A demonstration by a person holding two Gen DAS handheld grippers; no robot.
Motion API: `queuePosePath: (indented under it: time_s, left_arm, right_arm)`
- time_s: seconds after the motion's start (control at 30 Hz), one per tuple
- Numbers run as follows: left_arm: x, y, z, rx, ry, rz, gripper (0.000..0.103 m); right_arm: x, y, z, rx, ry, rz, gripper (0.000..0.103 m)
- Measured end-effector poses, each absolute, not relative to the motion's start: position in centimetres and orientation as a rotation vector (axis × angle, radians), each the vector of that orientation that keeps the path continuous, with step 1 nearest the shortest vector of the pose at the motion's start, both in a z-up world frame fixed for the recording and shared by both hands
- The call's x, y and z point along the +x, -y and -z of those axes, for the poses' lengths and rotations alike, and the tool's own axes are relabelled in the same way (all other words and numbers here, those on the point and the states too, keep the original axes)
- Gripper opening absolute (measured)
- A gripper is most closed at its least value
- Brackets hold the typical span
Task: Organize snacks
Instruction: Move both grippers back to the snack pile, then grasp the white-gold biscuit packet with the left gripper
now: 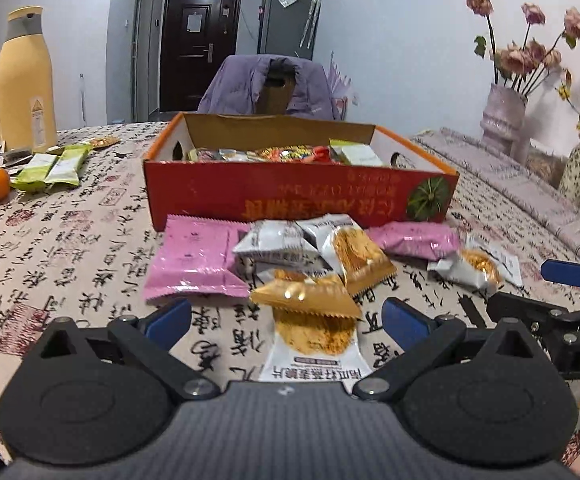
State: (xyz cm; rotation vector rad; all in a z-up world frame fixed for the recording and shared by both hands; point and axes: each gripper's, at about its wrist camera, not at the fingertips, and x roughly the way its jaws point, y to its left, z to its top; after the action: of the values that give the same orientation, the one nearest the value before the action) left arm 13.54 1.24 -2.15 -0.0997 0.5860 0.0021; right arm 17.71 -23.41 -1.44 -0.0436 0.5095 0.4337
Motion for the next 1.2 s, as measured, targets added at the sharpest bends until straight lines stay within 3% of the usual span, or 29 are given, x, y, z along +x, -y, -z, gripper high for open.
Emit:
queuePosePath:
  time_s: [0.47,0.63,0.7,0.73,0.97,1.2]
  left_arm:
    - [15.3,0.2,3.7,-0.048,-0.672,-0.017,0.102]
    - [15.3,0.7,3.9,-0.017,-0.681,-0.021,0.079]
    - [15.0,0.9,3.9,-0.006,-0.664,-0.021,0.056]
    - [14.8,1.0,3.8,-0.003,-0.655,-0.014,0.051]
    - [13.4,1.4,3.6,0.017,-0.638,0.028,0.044]
    - [10.5,1.0,1.9,-0.006,-0.561,0.059,0.044]
  right_arm:
    - [18.6,23.4,2.8,-0.044,-0.522,-0.4,0.103]
    - [18.6,23.3,2.9,-0.047,-0.53,-0.405,0.103]
    - [18.5,23.1,3.0,-0.057,-0.529,-0.41,0.103]
    - [18.5,23.0,3.0,-0.063,-0.529,-0.411,0.103]
    - [18.3,22.9,3.0,-0.068,-0.528,-0.412,0.103]
    - [18.2,22.9,3.0,-0.07,-0.527,-0.41,0.103]
